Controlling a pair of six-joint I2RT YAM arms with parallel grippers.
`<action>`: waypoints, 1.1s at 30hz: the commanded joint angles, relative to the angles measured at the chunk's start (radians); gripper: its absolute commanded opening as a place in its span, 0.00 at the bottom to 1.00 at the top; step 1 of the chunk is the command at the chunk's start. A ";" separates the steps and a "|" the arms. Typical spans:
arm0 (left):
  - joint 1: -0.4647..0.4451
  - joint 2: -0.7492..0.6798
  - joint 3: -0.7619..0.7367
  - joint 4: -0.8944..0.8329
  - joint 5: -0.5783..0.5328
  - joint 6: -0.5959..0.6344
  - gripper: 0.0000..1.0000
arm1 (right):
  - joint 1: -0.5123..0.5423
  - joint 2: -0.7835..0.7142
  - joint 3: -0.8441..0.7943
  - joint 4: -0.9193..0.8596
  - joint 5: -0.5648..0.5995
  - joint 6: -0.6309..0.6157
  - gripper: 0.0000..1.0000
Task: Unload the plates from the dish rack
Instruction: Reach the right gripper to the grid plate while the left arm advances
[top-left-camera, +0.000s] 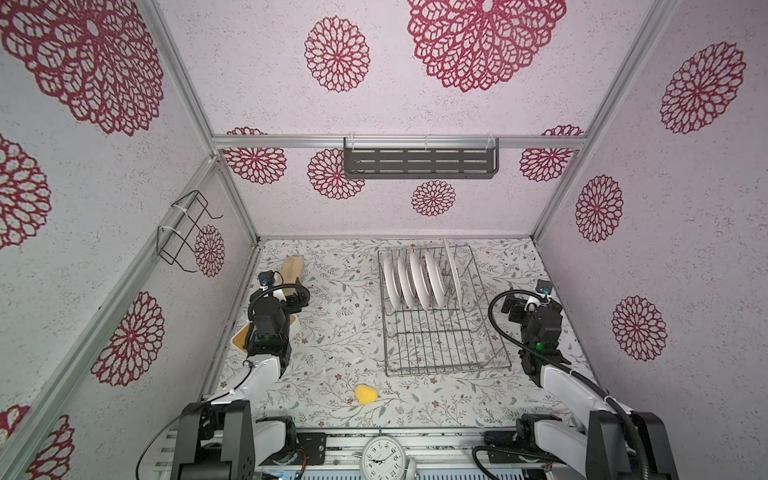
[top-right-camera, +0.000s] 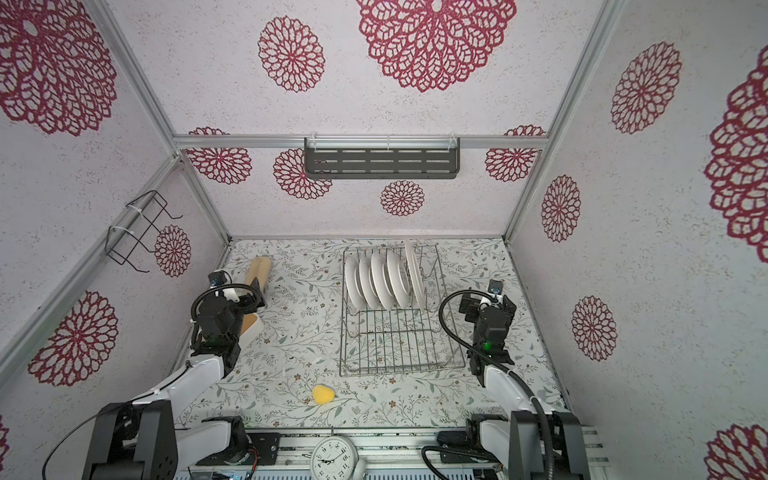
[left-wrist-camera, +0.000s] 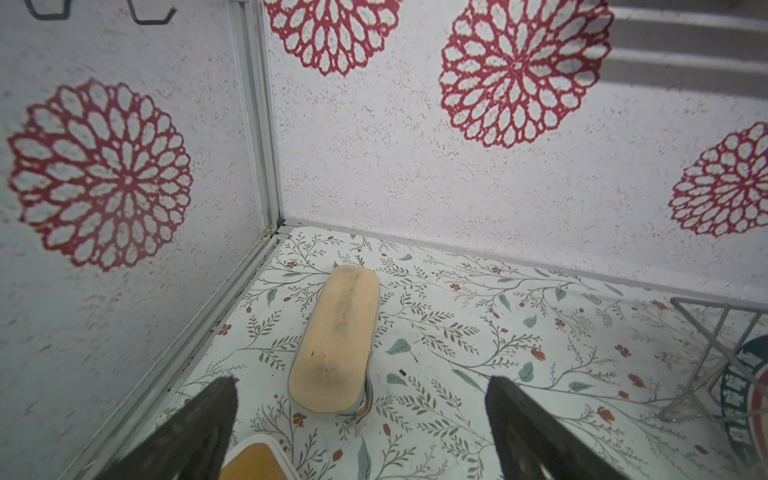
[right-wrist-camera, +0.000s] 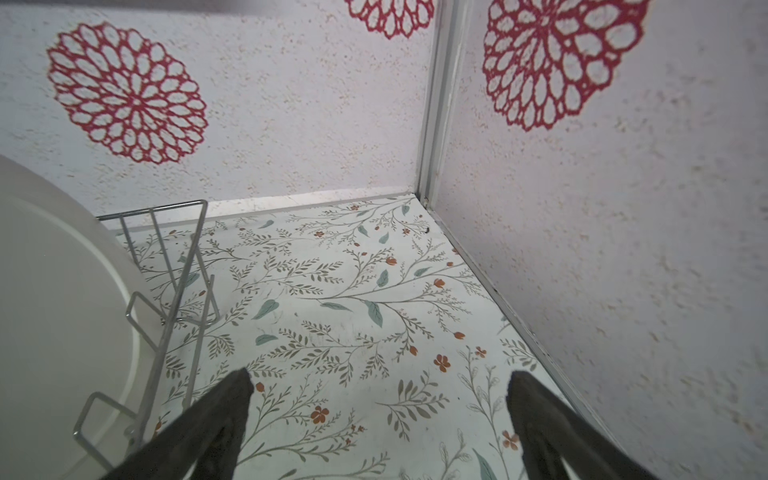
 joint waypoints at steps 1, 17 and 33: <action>-0.026 -0.056 0.062 -0.222 -0.024 -0.131 0.97 | 0.006 -0.076 0.101 -0.240 0.125 0.062 0.99; -0.348 -0.152 0.079 -0.409 -0.056 -0.338 0.97 | 0.443 -0.031 0.683 -0.997 0.342 0.249 0.99; -0.464 -0.101 0.037 -0.352 0.010 -0.444 0.99 | 0.693 0.324 0.952 -1.205 0.397 0.339 0.99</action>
